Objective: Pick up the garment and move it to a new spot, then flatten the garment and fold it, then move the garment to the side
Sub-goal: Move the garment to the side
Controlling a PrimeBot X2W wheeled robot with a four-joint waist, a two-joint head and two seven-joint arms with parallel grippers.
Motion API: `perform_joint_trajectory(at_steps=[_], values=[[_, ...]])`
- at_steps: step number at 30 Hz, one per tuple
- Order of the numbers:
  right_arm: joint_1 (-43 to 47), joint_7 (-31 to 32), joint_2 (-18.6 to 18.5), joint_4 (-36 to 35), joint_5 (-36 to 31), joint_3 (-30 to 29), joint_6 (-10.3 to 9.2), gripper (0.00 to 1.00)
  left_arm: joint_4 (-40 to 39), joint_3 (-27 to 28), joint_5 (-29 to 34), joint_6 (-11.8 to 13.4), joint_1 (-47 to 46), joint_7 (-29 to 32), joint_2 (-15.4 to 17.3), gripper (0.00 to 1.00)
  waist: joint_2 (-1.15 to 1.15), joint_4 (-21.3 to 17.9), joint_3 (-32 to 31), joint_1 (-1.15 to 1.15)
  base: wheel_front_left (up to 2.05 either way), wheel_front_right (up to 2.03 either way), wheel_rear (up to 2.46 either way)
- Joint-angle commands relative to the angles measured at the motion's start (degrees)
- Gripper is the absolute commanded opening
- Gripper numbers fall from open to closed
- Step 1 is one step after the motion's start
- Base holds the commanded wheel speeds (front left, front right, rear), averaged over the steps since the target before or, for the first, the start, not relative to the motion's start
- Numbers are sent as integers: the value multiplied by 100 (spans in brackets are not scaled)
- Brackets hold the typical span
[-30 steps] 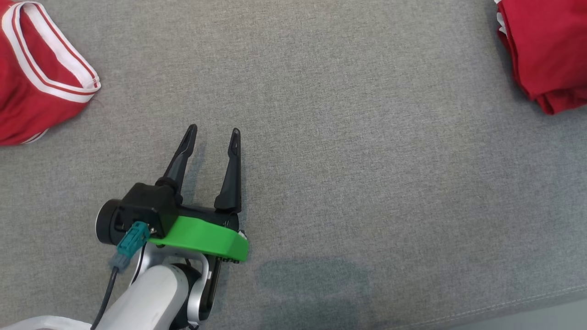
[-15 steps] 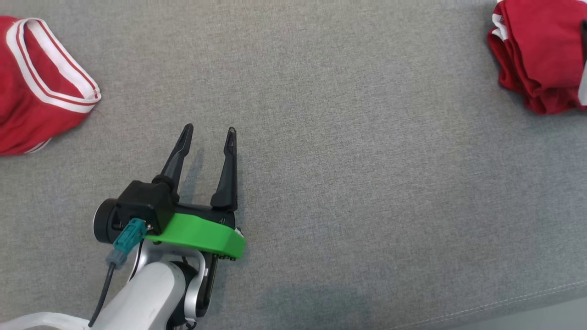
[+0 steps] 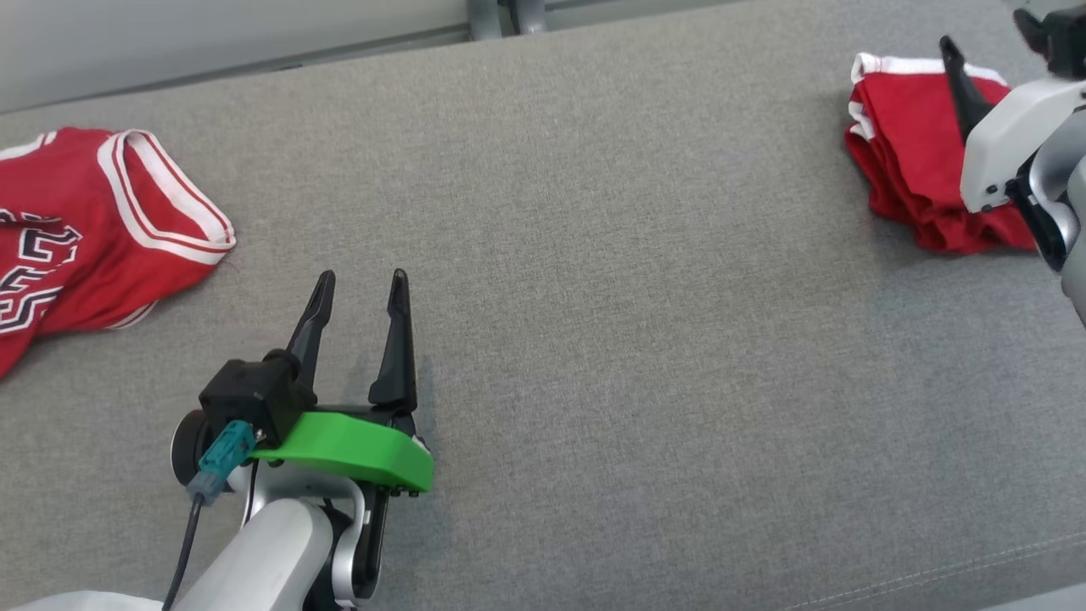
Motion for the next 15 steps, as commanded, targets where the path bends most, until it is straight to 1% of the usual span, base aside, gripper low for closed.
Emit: perform_joint_trajectory(at_steps=[1,7,10,15], values=[[190,-51,14,-95,78,4,-2,100,81,56,-36,-25,114,-67,-2,100,31,103,-535,0,0,0,0],[784,-93,199,-607,189,-345,-2,100,427,267,-218,-96,374,-218,-50,100,31,207,-1112,0,0,0,0],[1182,-96,283,-977,-26,-650,-2,100,522,381,-291,-132,560,-266,-34,100,31,250,-1336,0,0,0,0],[2010,-95,647,-1631,-433,-1404,-2,100,567,581,-326,-143,885,-305,70,100,31,265,-1551,0,0,0,0]])
